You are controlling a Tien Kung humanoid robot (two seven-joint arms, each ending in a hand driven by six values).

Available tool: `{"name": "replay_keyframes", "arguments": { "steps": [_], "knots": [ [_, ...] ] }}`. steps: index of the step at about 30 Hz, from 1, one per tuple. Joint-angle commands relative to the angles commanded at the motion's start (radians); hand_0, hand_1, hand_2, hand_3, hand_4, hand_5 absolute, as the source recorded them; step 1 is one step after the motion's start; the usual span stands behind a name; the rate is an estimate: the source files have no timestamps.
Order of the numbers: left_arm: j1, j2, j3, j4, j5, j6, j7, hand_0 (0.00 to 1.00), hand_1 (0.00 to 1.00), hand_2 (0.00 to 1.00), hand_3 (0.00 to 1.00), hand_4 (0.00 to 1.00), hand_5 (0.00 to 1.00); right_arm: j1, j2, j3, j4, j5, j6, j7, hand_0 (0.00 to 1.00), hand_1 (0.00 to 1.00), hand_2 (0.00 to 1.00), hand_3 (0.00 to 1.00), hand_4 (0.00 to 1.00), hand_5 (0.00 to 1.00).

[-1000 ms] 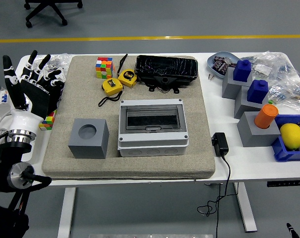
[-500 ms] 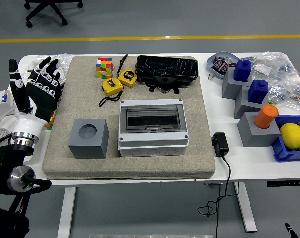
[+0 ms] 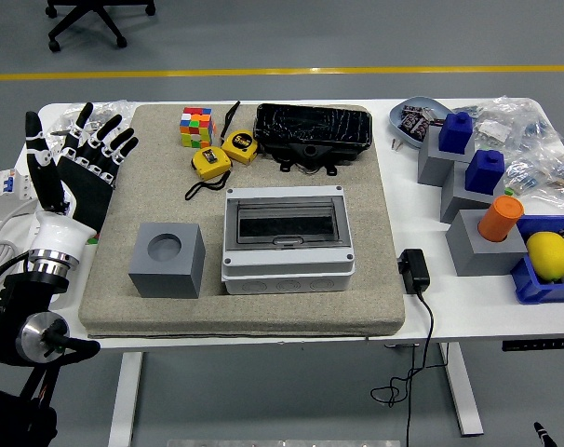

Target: Fetch the battery,place it into the box,close the lid of the box

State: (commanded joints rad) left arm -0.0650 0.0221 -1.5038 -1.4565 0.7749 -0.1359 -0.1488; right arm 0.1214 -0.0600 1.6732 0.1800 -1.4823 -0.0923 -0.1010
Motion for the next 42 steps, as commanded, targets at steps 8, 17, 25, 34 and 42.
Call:
{"name": "replay_keyframes", "arguments": {
  "steps": [8,17,25,34,42],
  "knots": [
    [0.000,0.000,-0.010,-0.005,0.064,-0.003,0.010,0.998,0.998,0.998,0.633,0.998,0.998,0.000,0.003,-0.007,0.000,0.009,0.009,0.001,0.827,0.796,0.773,0.807,0.998,0.998],
    [0.001,-0.004,-0.007,0.005,-0.066,-0.012,0.019,0.998,0.998,0.998,0.925,0.998,0.998,0.000,0.004,-0.011,0.000,0.013,0.013,-0.002,0.826,0.787,0.770,0.806,0.998,0.998],
    [-0.001,-0.006,-0.011,0.002,-0.084,0.032,-0.005,0.144,0.145,0.422,0.705,0.998,0.998,0.000,0.005,-0.008,0.000,0.009,0.012,-0.003,0.816,0.783,0.769,0.802,0.998,0.998],
    [-0.002,-0.006,-0.025,-0.007,0.017,0.014,-0.011,0.566,0.322,0.227,0.551,0.998,0.998,0.001,0.006,-0.012,0.000,0.011,0.014,-0.003,0.816,0.784,0.769,0.803,0.998,0.998],
    [-0.003,-0.006,-0.027,-0.005,0.071,0.010,-0.006,0.998,0.998,0.781,0.532,0.998,0.998,0.003,0.005,-0.017,0.000,0.014,0.018,-0.005,0.811,0.780,0.765,0.801,0.998,0.998]
  ]
}}
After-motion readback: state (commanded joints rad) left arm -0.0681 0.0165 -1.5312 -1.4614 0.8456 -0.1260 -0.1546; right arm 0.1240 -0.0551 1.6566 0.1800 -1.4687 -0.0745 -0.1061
